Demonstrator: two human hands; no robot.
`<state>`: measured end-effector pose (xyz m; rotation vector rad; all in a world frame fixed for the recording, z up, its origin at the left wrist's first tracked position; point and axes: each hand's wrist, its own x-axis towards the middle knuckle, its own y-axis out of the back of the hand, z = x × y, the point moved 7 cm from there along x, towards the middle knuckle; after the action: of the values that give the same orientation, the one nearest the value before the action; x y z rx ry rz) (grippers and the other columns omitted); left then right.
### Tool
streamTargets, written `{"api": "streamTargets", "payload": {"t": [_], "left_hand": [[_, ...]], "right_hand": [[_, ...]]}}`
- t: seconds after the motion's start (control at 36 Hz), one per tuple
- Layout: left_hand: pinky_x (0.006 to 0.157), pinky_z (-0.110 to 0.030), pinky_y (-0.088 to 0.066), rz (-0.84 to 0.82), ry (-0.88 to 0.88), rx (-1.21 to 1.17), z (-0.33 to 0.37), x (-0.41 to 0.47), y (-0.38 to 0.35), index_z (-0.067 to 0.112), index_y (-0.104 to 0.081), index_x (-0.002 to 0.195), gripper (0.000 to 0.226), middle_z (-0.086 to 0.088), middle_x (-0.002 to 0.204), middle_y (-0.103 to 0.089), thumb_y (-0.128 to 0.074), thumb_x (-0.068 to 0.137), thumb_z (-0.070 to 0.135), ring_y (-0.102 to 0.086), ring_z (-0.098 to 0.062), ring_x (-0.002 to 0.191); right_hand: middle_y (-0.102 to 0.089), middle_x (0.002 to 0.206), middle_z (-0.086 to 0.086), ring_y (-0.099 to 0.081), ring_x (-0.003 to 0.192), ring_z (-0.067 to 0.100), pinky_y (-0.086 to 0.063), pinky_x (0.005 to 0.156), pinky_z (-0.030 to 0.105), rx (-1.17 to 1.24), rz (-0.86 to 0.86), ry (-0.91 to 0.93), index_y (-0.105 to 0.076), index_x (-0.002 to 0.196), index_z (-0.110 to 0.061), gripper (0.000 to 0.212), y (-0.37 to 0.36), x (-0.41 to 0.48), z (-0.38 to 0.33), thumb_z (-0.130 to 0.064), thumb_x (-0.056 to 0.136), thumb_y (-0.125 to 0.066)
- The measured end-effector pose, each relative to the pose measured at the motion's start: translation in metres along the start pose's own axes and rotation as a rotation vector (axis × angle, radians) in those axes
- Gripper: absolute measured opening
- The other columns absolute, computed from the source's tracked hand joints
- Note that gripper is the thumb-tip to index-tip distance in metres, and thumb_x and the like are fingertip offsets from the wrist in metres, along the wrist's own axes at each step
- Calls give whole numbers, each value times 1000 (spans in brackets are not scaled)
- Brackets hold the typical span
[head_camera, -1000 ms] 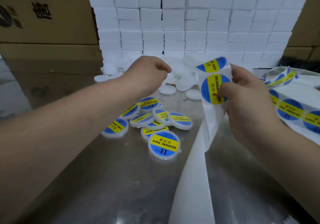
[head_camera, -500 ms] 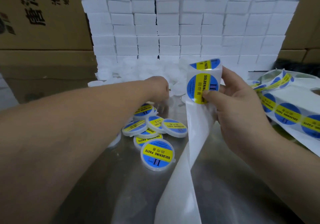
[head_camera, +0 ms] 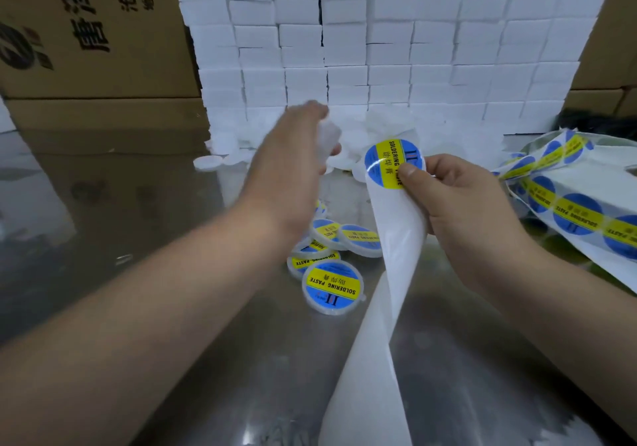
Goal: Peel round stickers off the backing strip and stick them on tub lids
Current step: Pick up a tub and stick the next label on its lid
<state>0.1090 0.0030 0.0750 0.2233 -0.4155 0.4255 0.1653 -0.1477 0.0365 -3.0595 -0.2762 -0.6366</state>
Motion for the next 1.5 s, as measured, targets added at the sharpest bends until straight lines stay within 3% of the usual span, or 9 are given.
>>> {"api": "streamTargets", "payload": {"t": [0.19, 0.47, 0.64, 0.86, 0.97, 1.11, 1.25, 1.36, 1.5], "left_hand": [[90, -30, -38, -26, -264, 570, -16, -16, -24, 32, -60, 113, 30, 1, 108, -55, -57, 83, 36, -50, -19, 107], [86, -17, -37, 33, -302, 480, -18, -21, -10, 34, -65, 111, 41, 20, 97, -41, -49, 74, 46, -46, 1, 98], [88, -26, -42, 8, -326, 498, -16, -27, -10, 33, -65, 104, 37, 16, 93, -52, -55, 71, 44, -52, -5, 95], [77, -12, -40, -16, -289, 473, -21, -27, -9, 37, -67, 95, 32, 19, 89, -58, -56, 67, 49, -51, 3, 88], [65, -9, -43, -17, -134, 232, -28, -22, -4, 37, -65, 75, 7, 17, 81, -66, -65, 73, 43, -58, 8, 76], [60, -12, -45, 186, 26, -8, -41, -10, 19, 33, -66, 65, 19, 18, 71, -66, -60, 84, 33, -59, 3, 67], [49, -11, -38, 341, 6, 8, -37, -4, 38, 30, -60, 70, 24, 14, 64, -58, -53, 87, 45, -47, 3, 49], [51, -9, -38, 285, -47, 73, -32, -6, 33, 32, -57, 71, 21, 12, 71, -59, -55, 85, 48, -53, -2, 66], [60, -2, -36, 238, -121, 172, -30, -9, 26, 29, -61, 85, 17, 9, 88, -61, -58, 83, 46, -52, 7, 71]], "right_hand": [[-65, 67, 5, -61, 61, 17, -51, 57, 26, 224, -194, -72, -63, 73, -13, 22, -15, -5, 0, -33, 80, -62], [-74, 89, 2, -68, 85, 13, -55, 78, 24, 99, -340, 21, -68, 92, -12, 34, -26, -13, -7, 14, 79, -51], [-69, 72, -1, -64, 69, 9, -50, 62, 19, 15, -367, 61, -66, 77, -13, 30, -27, -15, -10, 14, 80, -52], [-57, 63, -1, -48, 63, 15, -38, 62, 32, -132, -373, 163, -63, 60, -25, 34, -27, -16, -14, 0, 83, -60], [-59, 67, -1, -52, 66, 10, -42, 63, 25, -165, -360, 171, -64, 67, -21, 36, -25, -14, -15, 10, 81, -52], [-60, 60, -7, -51, 56, 7, -40, 52, 20, -190, -283, 103, -64, 65, -19, 26, -19, -10, -10, 2, 72, -50], [-58, 74, -5, -52, 61, 13, -43, 55, 27, -186, -109, 130, -49, 96, -37, 41, -7, -5, -12, -8, 68, -50], [-50, 105, -21, -49, 57, -3, -39, 56, 9, -339, 26, 257, -36, 116, -48, 64, 3, -6, -20, -1, 75, -52], [-61, 83, -20, -47, 59, -5, -32, 54, 4, -324, 17, 330, -61, 76, -40, 50, 2, -10, -31, 6, 69, -42]]}}
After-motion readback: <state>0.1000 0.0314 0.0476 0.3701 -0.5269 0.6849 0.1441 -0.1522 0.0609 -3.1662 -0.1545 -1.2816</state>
